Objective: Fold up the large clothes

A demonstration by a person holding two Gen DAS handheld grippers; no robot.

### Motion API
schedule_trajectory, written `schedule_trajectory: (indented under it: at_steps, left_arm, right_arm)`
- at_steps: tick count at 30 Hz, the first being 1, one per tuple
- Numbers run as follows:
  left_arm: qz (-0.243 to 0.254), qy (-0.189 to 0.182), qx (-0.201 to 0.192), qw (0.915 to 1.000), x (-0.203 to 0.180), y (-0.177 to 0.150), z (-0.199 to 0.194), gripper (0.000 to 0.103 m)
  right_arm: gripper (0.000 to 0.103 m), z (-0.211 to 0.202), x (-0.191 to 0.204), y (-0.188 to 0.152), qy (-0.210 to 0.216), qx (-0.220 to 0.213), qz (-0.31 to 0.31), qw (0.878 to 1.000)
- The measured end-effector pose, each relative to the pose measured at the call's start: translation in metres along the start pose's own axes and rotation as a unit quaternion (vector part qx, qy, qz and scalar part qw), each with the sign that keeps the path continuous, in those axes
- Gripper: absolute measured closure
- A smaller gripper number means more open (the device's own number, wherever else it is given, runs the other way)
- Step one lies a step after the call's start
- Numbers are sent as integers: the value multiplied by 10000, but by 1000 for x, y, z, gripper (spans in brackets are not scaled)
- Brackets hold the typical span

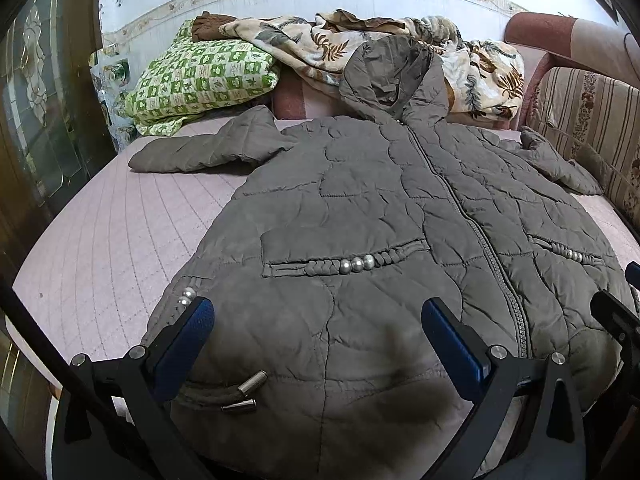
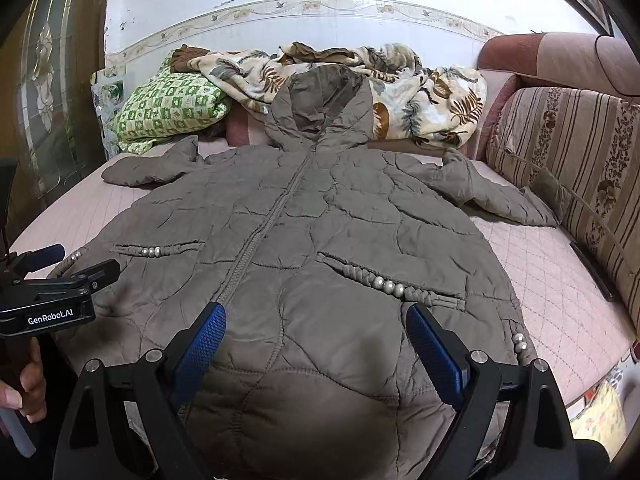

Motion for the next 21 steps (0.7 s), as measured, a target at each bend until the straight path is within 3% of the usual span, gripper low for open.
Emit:
schedule_trajectory:
  at_steps: [21]
  left_arm:
    - [67, 83, -54, 9999, -2, 1, -1, 0]
  right_arm:
    - [9, 1, -2, -4, 57, 38, 72, 10000]
Point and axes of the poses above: each gripper's, at about its wrist camera, not at the fingertips, and z roughly the way its jaws point, x to its left, y to its top, the point moved 3 cm from there along z, roughly the way its jaws point, and after that the axes turned 14 degrees about -x, right-handed, at the moved point
